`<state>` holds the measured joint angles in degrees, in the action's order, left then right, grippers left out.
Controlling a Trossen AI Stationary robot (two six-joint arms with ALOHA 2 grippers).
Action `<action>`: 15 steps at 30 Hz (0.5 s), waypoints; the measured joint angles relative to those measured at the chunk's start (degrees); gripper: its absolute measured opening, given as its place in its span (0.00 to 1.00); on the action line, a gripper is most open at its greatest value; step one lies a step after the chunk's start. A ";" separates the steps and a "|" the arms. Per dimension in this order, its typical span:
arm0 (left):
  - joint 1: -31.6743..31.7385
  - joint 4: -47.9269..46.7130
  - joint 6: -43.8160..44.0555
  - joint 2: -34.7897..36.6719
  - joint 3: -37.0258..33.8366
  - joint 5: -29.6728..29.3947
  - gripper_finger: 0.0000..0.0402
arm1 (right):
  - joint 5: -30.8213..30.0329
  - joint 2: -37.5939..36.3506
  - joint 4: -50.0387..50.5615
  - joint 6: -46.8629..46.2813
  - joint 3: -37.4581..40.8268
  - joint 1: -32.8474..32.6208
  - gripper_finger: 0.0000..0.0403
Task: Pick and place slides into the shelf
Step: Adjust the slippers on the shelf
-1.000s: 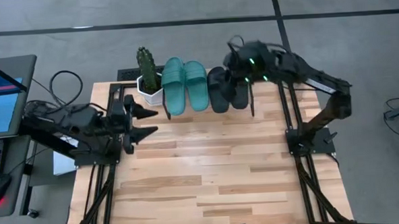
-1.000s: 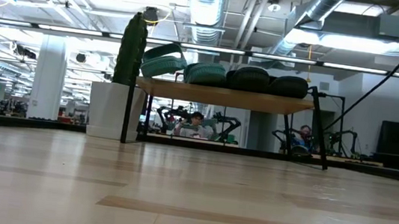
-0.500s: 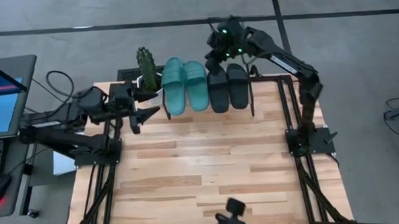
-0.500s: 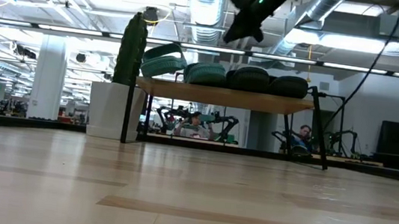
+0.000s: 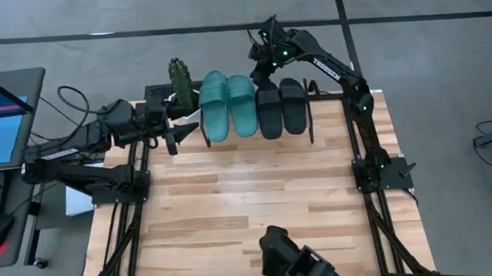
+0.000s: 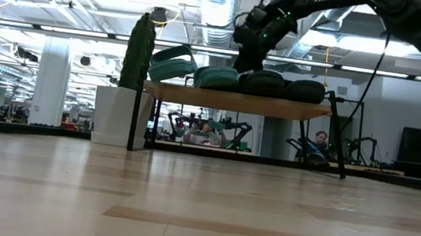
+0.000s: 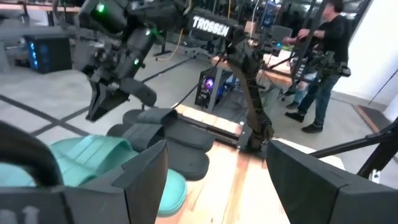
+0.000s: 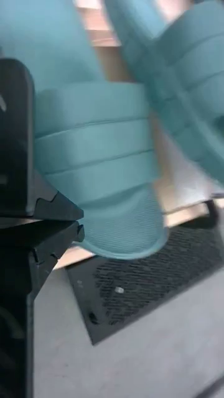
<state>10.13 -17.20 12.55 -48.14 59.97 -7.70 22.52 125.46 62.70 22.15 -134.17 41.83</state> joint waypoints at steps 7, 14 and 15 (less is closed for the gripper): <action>0.00 0.06 0.68 -2.00 0.03 0.09 0.64 | 2.97 0.43 1.96 6.49 -0.02 0.07 0.00; 0.00 0.62 1.78 -2.58 0.03 0.20 0.64 | 3.15 0.45 1.55 10.05 -0.02 -1.06 0.00; 0.00 0.56 2.02 -2.58 0.03 0.22 0.64 | 3.15 0.45 1.36 10.46 -0.02 -1.22 0.00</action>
<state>10.13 -16.64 14.57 -50.72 60.01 -7.49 25.67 125.91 64.06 32.61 -134.19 40.61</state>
